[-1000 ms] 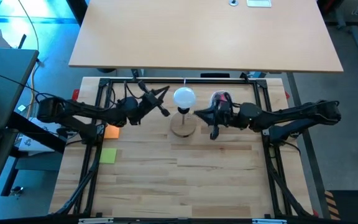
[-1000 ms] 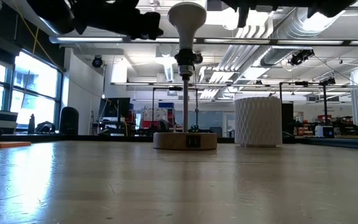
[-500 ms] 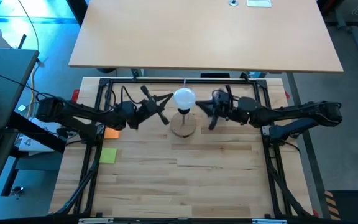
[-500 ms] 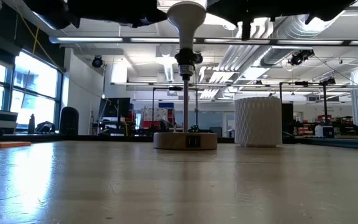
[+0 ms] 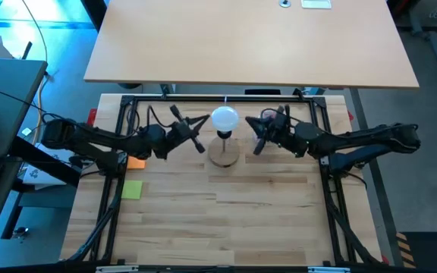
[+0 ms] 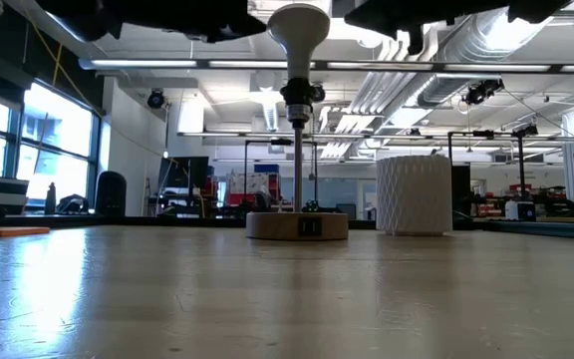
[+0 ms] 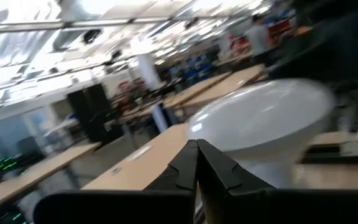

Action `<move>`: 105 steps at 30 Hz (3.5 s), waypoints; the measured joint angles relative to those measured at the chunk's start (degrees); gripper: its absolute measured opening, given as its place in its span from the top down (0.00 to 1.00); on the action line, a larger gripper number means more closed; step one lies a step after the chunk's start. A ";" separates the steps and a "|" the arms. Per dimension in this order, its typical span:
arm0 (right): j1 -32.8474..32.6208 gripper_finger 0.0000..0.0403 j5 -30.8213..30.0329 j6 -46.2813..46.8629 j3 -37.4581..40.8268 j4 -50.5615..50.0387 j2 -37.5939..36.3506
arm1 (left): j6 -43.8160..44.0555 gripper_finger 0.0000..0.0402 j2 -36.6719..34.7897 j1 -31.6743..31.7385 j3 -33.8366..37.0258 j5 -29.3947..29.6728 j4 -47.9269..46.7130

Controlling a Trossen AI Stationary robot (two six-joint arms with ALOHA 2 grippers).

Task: Screw lightbulb
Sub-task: Insert the white lightbulb into the brown lamp, then remove the white lightbulb from the brown lamp

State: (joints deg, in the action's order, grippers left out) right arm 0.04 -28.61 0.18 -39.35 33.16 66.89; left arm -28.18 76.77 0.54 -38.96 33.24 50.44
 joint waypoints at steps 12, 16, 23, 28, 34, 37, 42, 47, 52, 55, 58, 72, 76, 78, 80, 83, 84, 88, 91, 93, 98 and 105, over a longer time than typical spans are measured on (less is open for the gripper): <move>2.82 1.00 29.78 3.82 -0.02 1.30 3.09 | 2.59 1.00 2.59 2.69 0.00 -1.37 -0.23; 0.55 1.00 26.19 -0.34 -0.02 1.34 2.38 | 1.02 1.00 1.77 3.84 0.00 1.56 -1.11; -0.58 1.00 2.41 -4.66 -0.02 2.48 1.32 | -4.42 1.00 -2.11 -0.94 0.00 5.62 -0.75; 3.03 1.00 7.63 1.27 -0.02 2.51 1.71 | -1.54 1.00 -1.74 -1.82 -0.02 -0.19 0.29; 3.77 1.00 19.87 4.10 -0.02 3.48 3.44 | 2.26 1.00 0.84 0.99 0.00 -1.40 0.65; 3.33 1.00 21.76 4.07 -0.02 5.05 5.12 | 5.01 1.00 2.20 3.22 0.00 -4.13 1.36; 2.91 1.00 23.21 3.86 -0.02 6.36 7.04 | 6.03 1.00 3.39 5.66 0.00 -5.54 2.44; 2.41 1.00 24.70 1.18 -0.02 5.52 6.83 | 5.40 1.00 2.98 6.70 0.00 -3.99 1.55; 0.79 1.00 19.00 -0.16 -0.02 2.99 6.78 | 7.68 1.00 2.93 9.10 0.00 -7.26 -2.93; -2.42 1.00 13.76 -5.69 -0.02 2.91 6.06 | 9.06 1.00 2.93 10.12 0.00 -8.06 -4.90; -7.07 1.00 6.24 -13.68 -0.02 2.91 4.19 | 9.08 1.00 2.93 11.10 0.02 -8.63 -6.61; -10.94 1.00 -16.89 2.72 3.77 -15.50 -0.34 | 27.89 1.00 2.23 22.90 10.88 -41.96 -11.75; -5.85 1.00 -5.06 20.13 4.90 -27.71 0.27 | 30.14 1.00 2.24 21.66 11.28 -52.77 -17.02; -4.00 1.00 4.33 24.09 5.36 -29.43 1.06 | 31.42 1.00 2.39 20.22 11.24 -57.59 -19.28; -2.87 1.00 13.17 24.20 5.46 -29.19 2.24 | 32.17 1.00 2.45 18.37 11.28 -62.72 -21.06; -2.62 1.00 24.19 19.34 5.49 -24.72 4.52 | 32.53 1.00 2.45 13.60 11.28 -69.31 -20.20; -2.75 1.00 27.21 17.24 5.49 -21.91 5.35 | 32.96 1.00 2.45 11.72 11.28 -69.60 -18.88; -3.88 1.00 35.94 8.29 5.49 -5.27 9.07 | 33.55 1.00 2.46 4.07 11.27 -64.48 -7.56; -4.79 1.00 38.77 0.75 5.49 9.69 11.67 | 29.36 1.00 2.47 -0.61 11.27 -56.75 5.23; -5.21 1.00 38.85 -4.47 5.49 17.92 12.33 | 25.28 1.00 2.27 -2.42 11.26 -50.91 12.55; -5.30 1.00 25.61 -13.60 5.49 29.23 12.21 | 16.34 1.00 1.36 -2.31 11.22 -27.01 24.09; -5.14 1.00 10.79 -19.80 5.46 32.69 12.34 | 18.89 1.00 1.39 6.70 11.23 -18.08 23.90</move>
State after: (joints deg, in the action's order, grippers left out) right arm -5.09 -17.82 -19.62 -33.89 65.85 79.22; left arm -9.29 78.17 7.24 -27.73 15.16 74.34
